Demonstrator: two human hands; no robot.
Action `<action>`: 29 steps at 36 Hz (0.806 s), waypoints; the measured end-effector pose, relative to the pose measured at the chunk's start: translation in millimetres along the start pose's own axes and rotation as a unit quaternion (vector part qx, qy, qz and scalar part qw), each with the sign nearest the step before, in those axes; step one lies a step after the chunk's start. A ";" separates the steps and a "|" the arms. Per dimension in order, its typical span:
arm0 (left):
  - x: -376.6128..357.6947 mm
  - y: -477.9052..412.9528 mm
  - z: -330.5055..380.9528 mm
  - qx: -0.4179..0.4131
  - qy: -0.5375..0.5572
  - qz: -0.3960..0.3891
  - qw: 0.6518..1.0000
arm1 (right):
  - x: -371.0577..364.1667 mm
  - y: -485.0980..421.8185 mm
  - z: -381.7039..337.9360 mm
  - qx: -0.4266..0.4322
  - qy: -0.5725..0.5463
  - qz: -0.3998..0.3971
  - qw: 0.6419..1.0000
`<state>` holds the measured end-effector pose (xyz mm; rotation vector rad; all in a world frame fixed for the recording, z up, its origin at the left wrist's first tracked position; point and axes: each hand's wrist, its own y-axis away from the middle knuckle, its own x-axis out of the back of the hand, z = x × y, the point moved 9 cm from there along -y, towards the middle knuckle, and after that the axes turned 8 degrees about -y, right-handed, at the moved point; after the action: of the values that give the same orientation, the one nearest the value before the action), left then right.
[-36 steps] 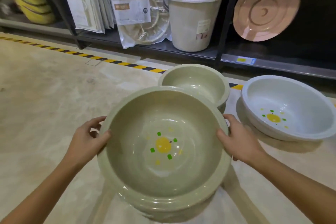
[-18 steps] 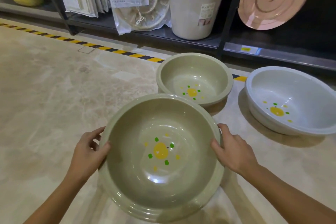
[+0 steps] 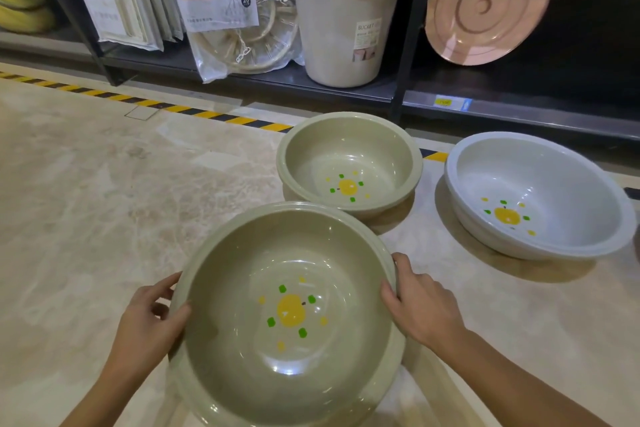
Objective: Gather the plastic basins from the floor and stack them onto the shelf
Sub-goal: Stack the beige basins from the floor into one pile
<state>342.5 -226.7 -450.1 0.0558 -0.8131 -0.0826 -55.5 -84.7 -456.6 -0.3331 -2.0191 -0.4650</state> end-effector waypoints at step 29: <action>-7.8 -43.5 26.0 -0.019 -0.223 -0.012 0.975 | 37.3 -36.5 -0.8 0.054 -0.012 0.007 0.998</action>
<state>316.0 -269.7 -441.4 0.0094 -1.2602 -0.1357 -87.7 -116.1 -430.0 -0.2865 -2.0556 -0.3435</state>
